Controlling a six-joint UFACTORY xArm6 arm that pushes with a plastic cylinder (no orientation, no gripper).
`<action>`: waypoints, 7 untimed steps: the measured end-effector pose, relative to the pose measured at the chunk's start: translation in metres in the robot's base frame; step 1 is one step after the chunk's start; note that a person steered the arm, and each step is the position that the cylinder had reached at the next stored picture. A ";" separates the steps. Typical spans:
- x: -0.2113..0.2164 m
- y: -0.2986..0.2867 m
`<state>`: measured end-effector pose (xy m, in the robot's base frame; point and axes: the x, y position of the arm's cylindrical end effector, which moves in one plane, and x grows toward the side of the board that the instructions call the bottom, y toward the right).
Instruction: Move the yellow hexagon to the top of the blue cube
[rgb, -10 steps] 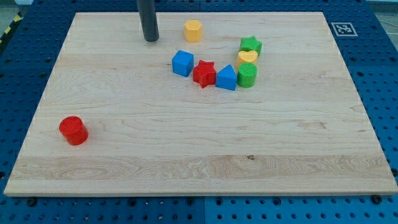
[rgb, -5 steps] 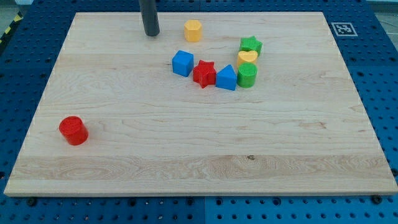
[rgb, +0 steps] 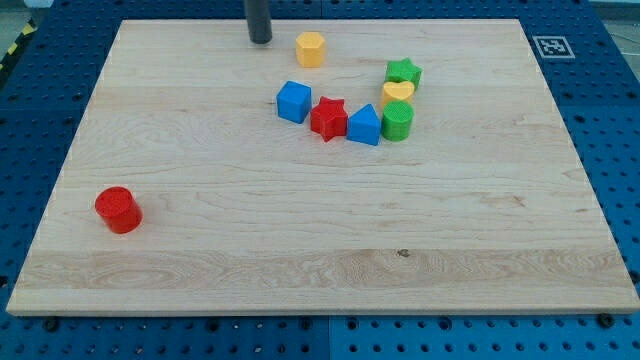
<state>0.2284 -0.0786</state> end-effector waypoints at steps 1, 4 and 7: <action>0.000 0.025; 0.000 0.045; 0.001 0.074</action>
<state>0.2290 -0.0048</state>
